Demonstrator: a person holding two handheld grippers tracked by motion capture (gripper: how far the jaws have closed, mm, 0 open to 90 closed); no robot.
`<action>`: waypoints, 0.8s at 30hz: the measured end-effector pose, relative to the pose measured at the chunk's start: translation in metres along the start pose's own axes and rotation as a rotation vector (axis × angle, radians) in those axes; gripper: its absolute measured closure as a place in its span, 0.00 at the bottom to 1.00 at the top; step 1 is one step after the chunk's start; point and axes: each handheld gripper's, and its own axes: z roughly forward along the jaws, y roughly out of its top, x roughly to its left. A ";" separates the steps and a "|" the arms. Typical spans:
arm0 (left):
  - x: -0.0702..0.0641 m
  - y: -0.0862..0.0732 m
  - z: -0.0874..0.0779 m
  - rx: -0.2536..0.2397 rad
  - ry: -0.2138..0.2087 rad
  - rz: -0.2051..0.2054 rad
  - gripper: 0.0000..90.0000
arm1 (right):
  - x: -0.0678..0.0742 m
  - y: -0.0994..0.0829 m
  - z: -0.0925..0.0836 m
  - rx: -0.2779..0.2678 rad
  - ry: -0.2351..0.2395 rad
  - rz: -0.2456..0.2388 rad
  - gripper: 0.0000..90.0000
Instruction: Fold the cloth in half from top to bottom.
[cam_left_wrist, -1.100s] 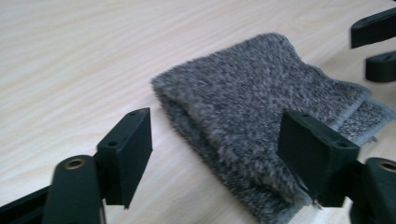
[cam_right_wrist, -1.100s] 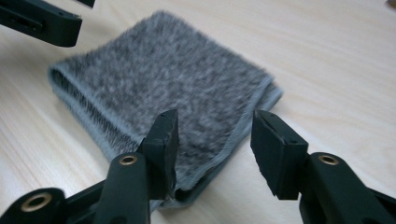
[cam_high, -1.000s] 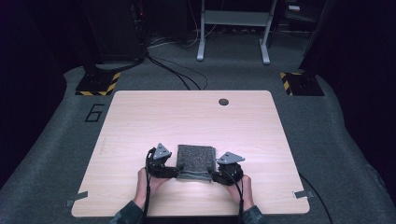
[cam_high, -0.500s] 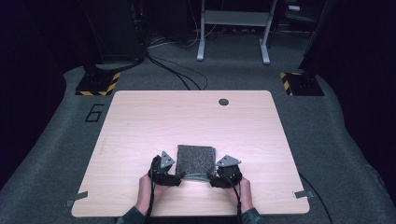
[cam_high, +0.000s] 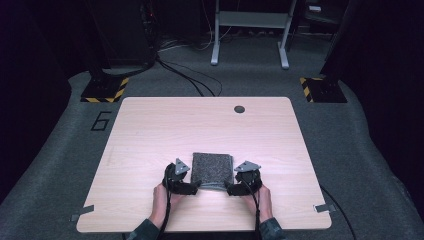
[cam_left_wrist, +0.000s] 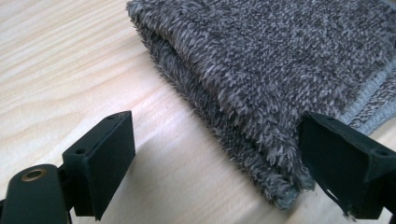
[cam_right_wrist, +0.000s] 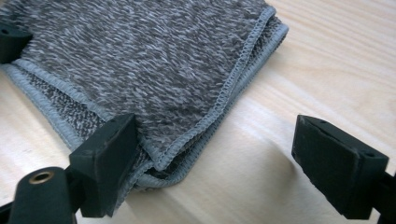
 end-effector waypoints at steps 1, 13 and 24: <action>-0.001 0.001 0.001 0.001 -0.002 -0.001 0.13 | -0.004 0.001 0.001 -0.001 -0.001 -0.015 0.16; -0.003 0.009 0.009 0.003 0.006 -0.018 0.12 | -0.019 0.008 0.007 0.022 -0.005 -0.022 0.10; 0.001 0.013 -0.017 -0.025 -0.004 -0.033 0.10 | -0.035 0.004 -0.014 -0.028 0.075 0.043 0.06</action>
